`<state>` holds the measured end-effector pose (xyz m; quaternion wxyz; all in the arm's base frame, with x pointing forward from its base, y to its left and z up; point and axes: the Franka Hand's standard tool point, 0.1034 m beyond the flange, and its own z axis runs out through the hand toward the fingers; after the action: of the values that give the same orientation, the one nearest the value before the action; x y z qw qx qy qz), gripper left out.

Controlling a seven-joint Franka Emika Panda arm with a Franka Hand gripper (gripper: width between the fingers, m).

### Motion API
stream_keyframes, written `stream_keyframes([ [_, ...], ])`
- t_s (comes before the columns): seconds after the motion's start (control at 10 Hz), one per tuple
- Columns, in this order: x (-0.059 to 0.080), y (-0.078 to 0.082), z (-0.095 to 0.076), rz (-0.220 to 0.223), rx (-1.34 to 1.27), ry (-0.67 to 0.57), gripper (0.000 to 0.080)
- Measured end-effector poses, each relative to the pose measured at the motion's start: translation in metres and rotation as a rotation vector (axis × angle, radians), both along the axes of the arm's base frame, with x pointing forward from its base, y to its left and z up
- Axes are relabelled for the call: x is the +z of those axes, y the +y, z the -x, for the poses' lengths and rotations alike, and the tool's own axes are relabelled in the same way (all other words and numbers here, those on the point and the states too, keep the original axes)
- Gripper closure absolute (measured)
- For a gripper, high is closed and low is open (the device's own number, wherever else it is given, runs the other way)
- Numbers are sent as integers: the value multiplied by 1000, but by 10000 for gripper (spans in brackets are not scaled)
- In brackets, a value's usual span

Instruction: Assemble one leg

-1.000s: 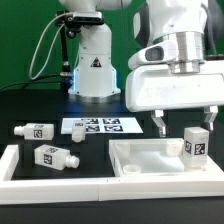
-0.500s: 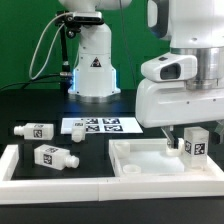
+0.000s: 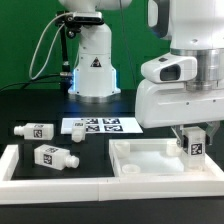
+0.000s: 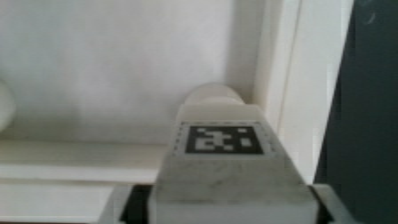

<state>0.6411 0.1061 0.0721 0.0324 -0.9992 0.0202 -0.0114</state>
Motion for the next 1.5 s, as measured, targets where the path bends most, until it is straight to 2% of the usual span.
stream_keyframes([
  [0.2,-1,0,0,-2,-113,5,514],
  [0.6,-2,6,2,16,-662,13,514],
  [0.7,-2,5,1,1,-782,20,514],
  [0.9,-4,3,0,-86,-1161,31,514],
  [1.1,-4,4,0,-97,-1213,41,514],
  [1.2,-4,4,0,-95,-1187,39,421],
  [1.3,-2,3,-2,-92,-1060,12,281],
  [1.4,3,2,-2,-91,-848,-35,192],
  [1.5,6,5,1,-78,-654,-50,158],
])
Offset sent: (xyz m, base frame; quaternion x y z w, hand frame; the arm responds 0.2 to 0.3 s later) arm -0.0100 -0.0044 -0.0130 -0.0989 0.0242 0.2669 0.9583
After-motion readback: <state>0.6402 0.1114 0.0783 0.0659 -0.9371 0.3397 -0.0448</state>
